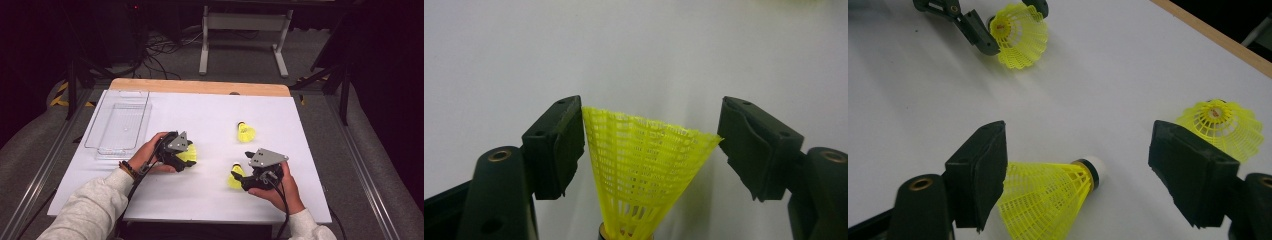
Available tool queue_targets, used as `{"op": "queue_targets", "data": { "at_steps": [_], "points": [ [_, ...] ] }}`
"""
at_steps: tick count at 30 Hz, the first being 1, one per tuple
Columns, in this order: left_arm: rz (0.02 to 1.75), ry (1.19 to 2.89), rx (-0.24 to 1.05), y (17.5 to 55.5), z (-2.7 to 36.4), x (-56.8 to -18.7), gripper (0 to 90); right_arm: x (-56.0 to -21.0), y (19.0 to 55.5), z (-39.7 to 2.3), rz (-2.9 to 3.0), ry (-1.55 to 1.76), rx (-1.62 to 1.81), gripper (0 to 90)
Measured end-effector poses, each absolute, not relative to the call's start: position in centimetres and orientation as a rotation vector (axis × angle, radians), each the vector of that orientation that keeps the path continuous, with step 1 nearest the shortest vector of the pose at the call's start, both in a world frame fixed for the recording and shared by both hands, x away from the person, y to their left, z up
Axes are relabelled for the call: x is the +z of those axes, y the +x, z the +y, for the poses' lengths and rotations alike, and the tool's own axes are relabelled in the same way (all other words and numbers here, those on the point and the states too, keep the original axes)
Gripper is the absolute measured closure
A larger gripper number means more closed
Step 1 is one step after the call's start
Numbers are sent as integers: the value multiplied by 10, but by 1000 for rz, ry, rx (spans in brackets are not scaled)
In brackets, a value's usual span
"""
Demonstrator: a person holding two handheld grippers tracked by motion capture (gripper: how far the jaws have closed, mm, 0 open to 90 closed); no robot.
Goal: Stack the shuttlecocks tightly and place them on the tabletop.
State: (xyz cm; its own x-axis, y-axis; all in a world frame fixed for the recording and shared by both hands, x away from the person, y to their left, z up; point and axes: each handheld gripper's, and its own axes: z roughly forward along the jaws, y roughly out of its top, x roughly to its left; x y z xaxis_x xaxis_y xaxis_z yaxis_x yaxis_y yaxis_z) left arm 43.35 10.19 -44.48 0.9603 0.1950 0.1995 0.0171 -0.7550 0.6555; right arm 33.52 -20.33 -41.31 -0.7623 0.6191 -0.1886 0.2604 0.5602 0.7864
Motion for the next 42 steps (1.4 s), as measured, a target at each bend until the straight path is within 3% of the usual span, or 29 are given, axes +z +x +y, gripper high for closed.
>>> {"op": "queue_targets", "data": {
  "at_steps": [16,23,30,35,42],
  "points": [
    [175,2323,316,433,107,-440,199,-413,335,-206,2335,706,1074,253],
    [249,2317,339,437,108,-443,215,-414,335,-206,2336,711,1068,254],
    [386,2347,268,449,106,-457,189,-415,335,-205,2346,703,1066,254],
    [395,2365,228,451,104,-461,231,-416,335,-205,2353,704,1064,254],
    [256,2397,185,442,102,-458,333,-416,335,-205,2355,699,1064,254]
  ]
}}
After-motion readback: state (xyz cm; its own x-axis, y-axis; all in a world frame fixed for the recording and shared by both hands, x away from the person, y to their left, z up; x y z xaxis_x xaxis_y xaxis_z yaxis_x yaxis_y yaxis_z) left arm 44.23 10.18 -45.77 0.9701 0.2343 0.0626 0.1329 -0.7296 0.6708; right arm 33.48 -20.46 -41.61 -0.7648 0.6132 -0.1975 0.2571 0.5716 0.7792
